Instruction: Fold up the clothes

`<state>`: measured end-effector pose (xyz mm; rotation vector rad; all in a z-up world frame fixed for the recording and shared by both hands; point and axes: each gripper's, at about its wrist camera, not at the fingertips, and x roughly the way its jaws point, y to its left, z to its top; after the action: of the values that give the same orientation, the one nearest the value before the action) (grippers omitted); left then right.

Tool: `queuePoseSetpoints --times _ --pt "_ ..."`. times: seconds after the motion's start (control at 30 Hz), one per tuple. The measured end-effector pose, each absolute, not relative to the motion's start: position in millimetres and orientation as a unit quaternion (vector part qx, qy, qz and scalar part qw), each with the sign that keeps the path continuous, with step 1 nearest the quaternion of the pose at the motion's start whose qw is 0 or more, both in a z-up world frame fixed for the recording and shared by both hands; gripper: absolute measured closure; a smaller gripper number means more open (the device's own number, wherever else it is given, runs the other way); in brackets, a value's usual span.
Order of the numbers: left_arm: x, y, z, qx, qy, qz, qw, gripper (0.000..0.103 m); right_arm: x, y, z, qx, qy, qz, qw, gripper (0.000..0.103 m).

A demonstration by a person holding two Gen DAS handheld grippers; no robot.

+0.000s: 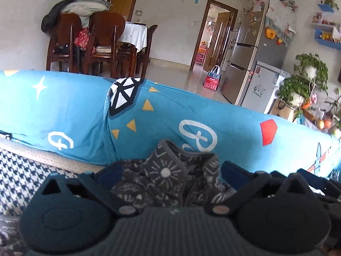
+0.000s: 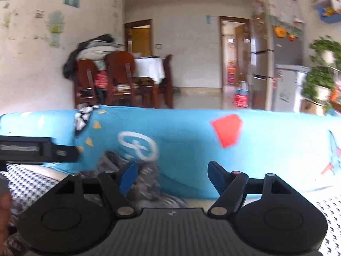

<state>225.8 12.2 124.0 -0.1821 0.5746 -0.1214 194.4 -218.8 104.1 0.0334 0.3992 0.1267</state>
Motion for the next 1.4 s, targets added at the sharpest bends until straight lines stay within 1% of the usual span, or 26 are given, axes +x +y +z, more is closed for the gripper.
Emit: queuePoseSetpoints --times 0.1,0.23,0.5,0.7,0.9,1.07,1.13,1.2,1.23,1.3,1.33,1.4 --pt "208.7 16.7 124.3 -0.097 0.292 -0.059 0.95 0.0 187.8 -239.4 94.0 0.044 0.224 0.036 0.973 0.03" --pt "189.2 32.1 116.0 -0.117 0.316 -0.053 0.94 0.0 175.2 -254.2 76.2 0.021 0.264 0.0 0.964 0.03" --pt "145.9 65.6 100.9 -0.14 0.353 -0.021 0.925 0.0 149.2 -269.7 35.5 -0.031 0.334 0.018 0.942 0.03" --pt "135.7 78.3 99.4 -0.169 0.369 -0.017 0.914 0.0 153.1 -264.2 21.0 -0.04 0.34 0.034 0.939 0.03" --pt "134.2 71.7 102.7 -0.164 0.367 -0.028 0.915 0.0 159.1 -262.4 9.2 -0.031 0.345 0.038 0.937 0.03" --pt "137.9 62.3 97.5 -0.146 0.387 -0.032 0.91 0.0 166.3 -264.8 3.2 -0.005 0.349 0.03 0.937 0.031" --pt "139.3 58.9 93.4 -0.136 0.397 -0.026 0.907 0.0 167.7 -263.3 3.1 -0.002 0.348 0.034 0.937 0.036" --pt "140.5 57.3 88.6 -0.131 0.405 -0.023 0.905 0.0 169.1 -260.7 3.4 -0.001 0.346 0.039 0.937 0.046" --pt "141.3 56.8 86.7 -0.131 0.409 -0.023 0.903 0.0 169.7 -259.3 3.4 0.0 0.346 0.04 0.938 0.048" --pt "141.9 56.4 84.5 -0.131 0.413 -0.022 0.901 0.0 171.5 -256.2 3.5 0.003 0.344 0.044 0.938 0.06" --pt "141.9 56.3 83.5 -0.13 0.414 -0.022 0.901 0.0 172.2 -254.2 3.7 0.002 0.343 0.046 0.938 0.063" --pt "141.8 55.9 82.6 -0.128 0.414 -0.02 0.901 0.0 173.2 -249.8 4.1 -0.002 0.342 0.047 0.939 0.074"
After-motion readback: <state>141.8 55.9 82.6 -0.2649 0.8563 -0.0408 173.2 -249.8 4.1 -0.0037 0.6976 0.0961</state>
